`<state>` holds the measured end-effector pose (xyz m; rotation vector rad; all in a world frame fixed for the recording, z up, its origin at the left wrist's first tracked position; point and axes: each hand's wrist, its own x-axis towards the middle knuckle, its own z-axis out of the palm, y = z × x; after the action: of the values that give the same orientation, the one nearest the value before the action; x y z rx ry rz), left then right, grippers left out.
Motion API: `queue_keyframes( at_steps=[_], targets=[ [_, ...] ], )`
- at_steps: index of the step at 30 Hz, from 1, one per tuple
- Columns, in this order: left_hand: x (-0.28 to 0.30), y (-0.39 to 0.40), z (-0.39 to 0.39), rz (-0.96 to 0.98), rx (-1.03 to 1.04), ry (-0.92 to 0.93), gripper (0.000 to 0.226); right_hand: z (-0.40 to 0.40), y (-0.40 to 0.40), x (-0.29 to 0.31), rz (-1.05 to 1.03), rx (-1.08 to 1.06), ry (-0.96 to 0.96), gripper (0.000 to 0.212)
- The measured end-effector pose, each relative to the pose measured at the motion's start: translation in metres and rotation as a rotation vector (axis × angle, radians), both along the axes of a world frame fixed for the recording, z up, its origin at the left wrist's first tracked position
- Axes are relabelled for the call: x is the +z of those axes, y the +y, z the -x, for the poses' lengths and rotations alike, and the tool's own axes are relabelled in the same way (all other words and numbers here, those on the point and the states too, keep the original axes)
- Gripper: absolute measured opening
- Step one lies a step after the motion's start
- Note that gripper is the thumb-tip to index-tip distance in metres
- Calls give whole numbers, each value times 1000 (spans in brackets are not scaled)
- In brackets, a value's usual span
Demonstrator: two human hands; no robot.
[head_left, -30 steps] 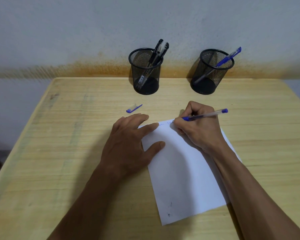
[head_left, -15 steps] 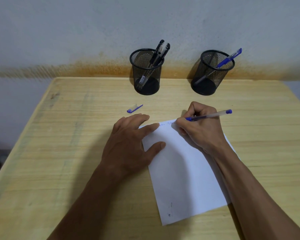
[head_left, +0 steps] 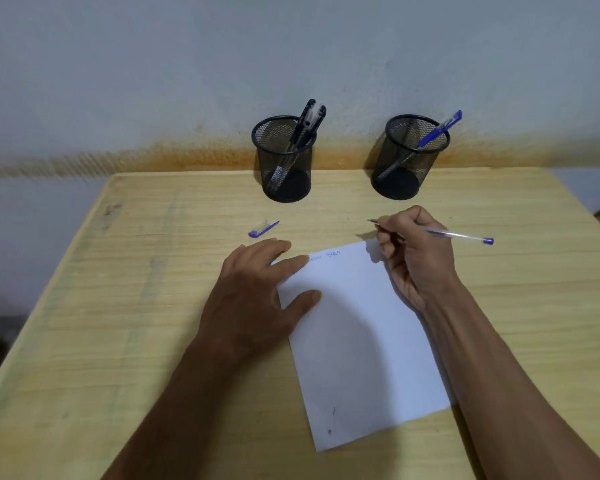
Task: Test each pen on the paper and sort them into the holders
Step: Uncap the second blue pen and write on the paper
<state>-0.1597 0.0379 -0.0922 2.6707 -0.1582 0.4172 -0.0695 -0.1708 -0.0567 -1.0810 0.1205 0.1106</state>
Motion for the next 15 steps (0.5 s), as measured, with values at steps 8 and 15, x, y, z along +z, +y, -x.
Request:
queue_keyframes(
  at_steps=[8, 15],
  targets=[
    [4, 3, -3, 177, 161, -179, 31, 14, -13, 18, 99, -32, -50, 22],
    [23, 9, -26, 137, 430, -9, 19, 42, -33, 21, 179, 26, -45, 16]
  ],
)
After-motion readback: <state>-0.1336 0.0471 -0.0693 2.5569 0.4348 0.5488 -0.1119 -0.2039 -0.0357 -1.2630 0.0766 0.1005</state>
